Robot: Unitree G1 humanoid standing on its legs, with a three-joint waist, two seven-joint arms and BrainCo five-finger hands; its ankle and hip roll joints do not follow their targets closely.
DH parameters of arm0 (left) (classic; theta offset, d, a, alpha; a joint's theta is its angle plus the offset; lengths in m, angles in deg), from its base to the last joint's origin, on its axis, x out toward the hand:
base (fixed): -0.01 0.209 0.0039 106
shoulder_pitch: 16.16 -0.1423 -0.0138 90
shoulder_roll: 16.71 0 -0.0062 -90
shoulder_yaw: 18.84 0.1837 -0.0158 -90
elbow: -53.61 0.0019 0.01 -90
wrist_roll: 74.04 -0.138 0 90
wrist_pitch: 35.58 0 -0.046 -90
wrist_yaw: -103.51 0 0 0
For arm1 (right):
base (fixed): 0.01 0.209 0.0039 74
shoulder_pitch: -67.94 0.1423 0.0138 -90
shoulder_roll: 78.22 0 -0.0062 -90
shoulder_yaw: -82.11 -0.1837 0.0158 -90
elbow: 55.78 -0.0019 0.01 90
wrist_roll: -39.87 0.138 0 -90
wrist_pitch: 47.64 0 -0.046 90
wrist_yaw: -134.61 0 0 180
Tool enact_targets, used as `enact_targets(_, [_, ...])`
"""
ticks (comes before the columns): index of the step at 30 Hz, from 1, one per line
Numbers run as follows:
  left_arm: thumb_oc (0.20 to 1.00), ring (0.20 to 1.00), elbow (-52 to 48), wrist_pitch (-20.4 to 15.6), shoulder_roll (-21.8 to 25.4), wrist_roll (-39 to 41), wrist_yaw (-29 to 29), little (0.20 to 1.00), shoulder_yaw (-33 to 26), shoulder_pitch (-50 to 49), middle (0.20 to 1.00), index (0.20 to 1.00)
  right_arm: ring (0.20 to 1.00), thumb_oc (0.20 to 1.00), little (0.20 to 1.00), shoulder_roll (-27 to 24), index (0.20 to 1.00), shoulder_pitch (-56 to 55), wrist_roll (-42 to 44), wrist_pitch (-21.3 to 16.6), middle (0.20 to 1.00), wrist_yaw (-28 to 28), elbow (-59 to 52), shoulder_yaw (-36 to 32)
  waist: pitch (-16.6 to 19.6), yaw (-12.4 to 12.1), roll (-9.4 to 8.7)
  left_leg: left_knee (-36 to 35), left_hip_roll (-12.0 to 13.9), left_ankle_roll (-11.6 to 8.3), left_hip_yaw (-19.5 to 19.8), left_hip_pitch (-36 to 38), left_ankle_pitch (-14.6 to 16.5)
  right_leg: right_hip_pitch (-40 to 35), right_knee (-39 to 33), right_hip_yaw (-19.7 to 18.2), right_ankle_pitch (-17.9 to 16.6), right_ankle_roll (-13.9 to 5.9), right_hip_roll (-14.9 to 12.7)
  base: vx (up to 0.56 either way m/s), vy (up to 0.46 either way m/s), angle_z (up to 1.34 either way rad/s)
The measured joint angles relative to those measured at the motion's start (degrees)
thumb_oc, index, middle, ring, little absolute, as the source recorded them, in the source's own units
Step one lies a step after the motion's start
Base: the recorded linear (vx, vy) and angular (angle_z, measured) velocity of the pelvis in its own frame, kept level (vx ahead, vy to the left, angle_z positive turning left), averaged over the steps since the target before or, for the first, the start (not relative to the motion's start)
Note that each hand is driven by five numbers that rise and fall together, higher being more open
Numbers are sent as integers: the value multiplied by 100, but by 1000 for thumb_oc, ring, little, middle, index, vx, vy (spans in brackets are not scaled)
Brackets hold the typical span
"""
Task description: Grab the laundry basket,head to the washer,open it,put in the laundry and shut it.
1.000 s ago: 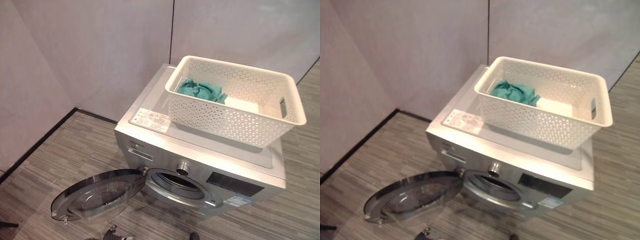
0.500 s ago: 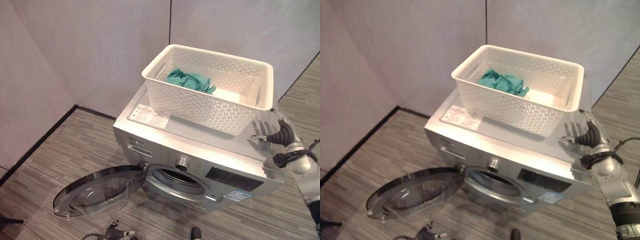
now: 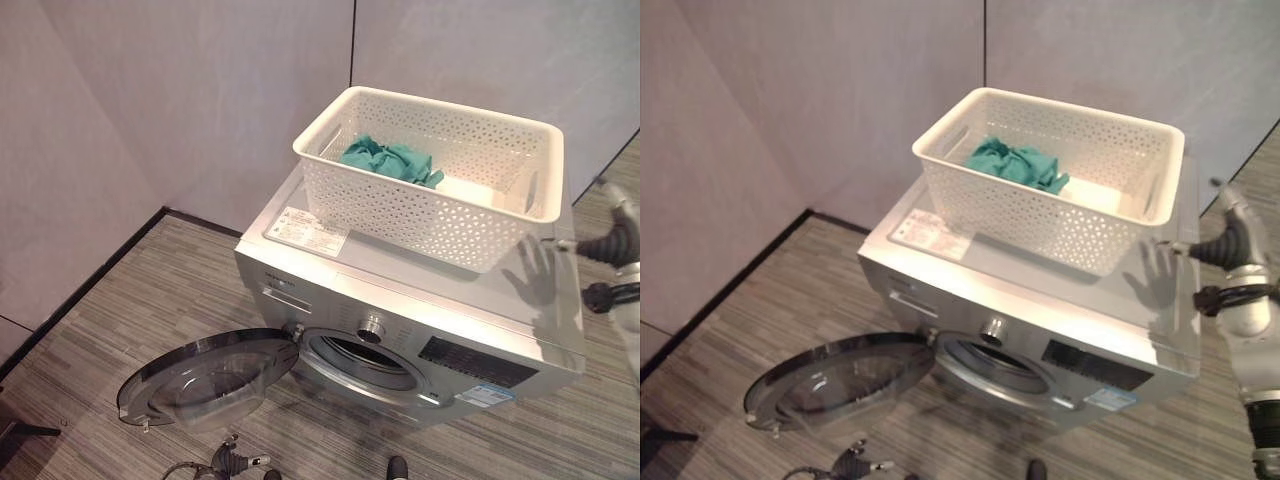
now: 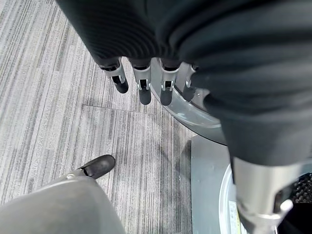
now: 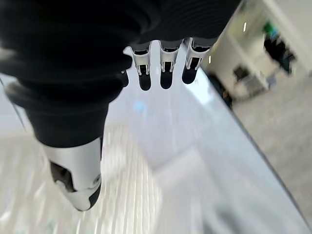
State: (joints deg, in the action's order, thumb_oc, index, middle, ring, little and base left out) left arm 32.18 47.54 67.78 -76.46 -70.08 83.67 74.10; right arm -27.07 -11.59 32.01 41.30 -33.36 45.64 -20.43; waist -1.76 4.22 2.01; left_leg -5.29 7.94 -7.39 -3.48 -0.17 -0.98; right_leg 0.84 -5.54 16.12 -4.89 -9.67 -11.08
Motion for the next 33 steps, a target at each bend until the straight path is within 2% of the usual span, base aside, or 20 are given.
enact_targets(8, [1000,1000,-6,10,-9,-41,1,1000,17,6,1000,1000,1000,1000,1000,-397,1000,787,-89,-51,1000,415,-454,-160,11,-16,-2,1,2,0,6,11,-1,-14,29,-1,-12,12,8,0,0,0])
enact_targets(12, [1000,1000,-1,5,3,-41,-2,1000,238,-24,1000,1000,1000,1000,1000,-746,1000,2038,-80,-55,1000,383,-22,1038,25,-14,-26,1,4,-6,8,29,-7,-33,48,2,-25,20,23,0,0,0])
enact_targets(14, [1000,1000,-7,-3,2,-39,1,1000,244,-12,1000,1000,1000,1000,1000,-770,1000,2348,-71,-112,1000,311,123,1426,33,-106,-74,1,8,-14,38,14,-13,-56,48,33,-25,22,35,-18,-5,5])
enact_targets(15, [1000,1000,8,-3,9,-36,-1,1000,270,1,1000,1000,1000,1000,1000,-743,1000,3190,49,-131,1000,125,604,2458,56,-124,-125,1,11,-19,47,11,-16,-61,47,35,-26,24,43,-17,-8,5])
enact_targets(20, [1000,1000,-2,-25,72,32,-18,1000,365,114,1000,1000,1000,1000,1000,-697,1000,3995,516,-277,1000,-392,1340,3508,146,-394,-358,2,36,-37,223,-102,-66,-63,49,202,-17,44,78,-22,-10,17])
enact_targets(23, [1000,1000,13,-27,133,45,-46,1000,362,140,1000,1000,1000,1000,1000,-568,1000,4662,854,-258,1000,-760,1990,4277,152,-414,-469,3,42,-50,348,-192,-107,-73,49,334,-8,57,86,-6,-6,23])
enact_targets(28, [1000,1000,219,-26,226,258,-66,1000,218,182,1000,1000,1000,1000,1000,-582,1000,4725,1188,-265,1000,-1359,1808,4643,173,-504,-610,3,46,-77,604,-351,-159,-72,49,502,17,73,103,-5,-7,24])
enact_targets(31, [1000,1000,227,-5,273,259,-80,1000,209,144,1000,1000,1000,1000,1000,-770,1000,4721,1358,-265,1000,-1666,1743,4906,167,-505,-652,3,44,-82,666,-402,-187,-69,49,546,26,75,104,-10,-12,14])
enact_targets(32, [1000,1000,220,-5,276,269,-105,1000,196,108,1000,1000,1000,1000,1000,-927,1000,4737,1438,-273,1000,-1764,1679,5095,161,-511,-669,3,39,-84,694,-419,-189,-70,47,570,34,70,102,-14,-7,21])
enact_targets(33, [1000,1000,228,-10,337,384,-132,1000,155,34,1000,1000,1000,1000,1000,-1331,1000,4724,1446,-277,1000,-1992,1529,5449,154,-499,-690,2,42,-92,776,-497,-211,-59,48,661,46,69,106,-18,-4,20])
